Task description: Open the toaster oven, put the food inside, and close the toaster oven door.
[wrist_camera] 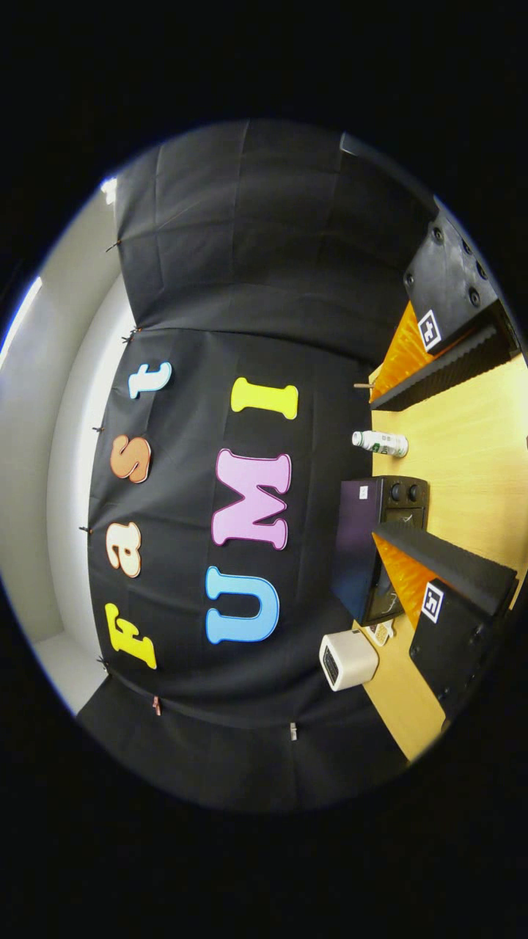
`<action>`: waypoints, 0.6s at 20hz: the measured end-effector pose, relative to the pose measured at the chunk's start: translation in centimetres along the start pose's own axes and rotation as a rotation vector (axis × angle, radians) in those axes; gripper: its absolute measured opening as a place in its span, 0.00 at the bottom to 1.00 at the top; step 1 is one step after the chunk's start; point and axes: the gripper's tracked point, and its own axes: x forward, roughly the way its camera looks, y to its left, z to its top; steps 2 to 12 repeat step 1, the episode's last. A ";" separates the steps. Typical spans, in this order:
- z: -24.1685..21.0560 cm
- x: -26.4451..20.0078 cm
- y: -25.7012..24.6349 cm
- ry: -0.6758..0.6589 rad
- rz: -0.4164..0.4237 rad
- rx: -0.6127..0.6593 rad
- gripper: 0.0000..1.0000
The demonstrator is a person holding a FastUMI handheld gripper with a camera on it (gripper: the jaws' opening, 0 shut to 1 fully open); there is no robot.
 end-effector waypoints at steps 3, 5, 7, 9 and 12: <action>0.2 0.1 0.2 -0.004 0.001 0.003 0.98; 0.2 0.1 0.2 -0.004 0.001 0.003 0.98; 0.2 0.1 0.2 -0.004 0.001 0.003 0.98; 0.2 0.1 0.2 -0.004 0.001 0.003 0.98; 0.2 0.1 0.2 -0.004 0.001 0.003 0.98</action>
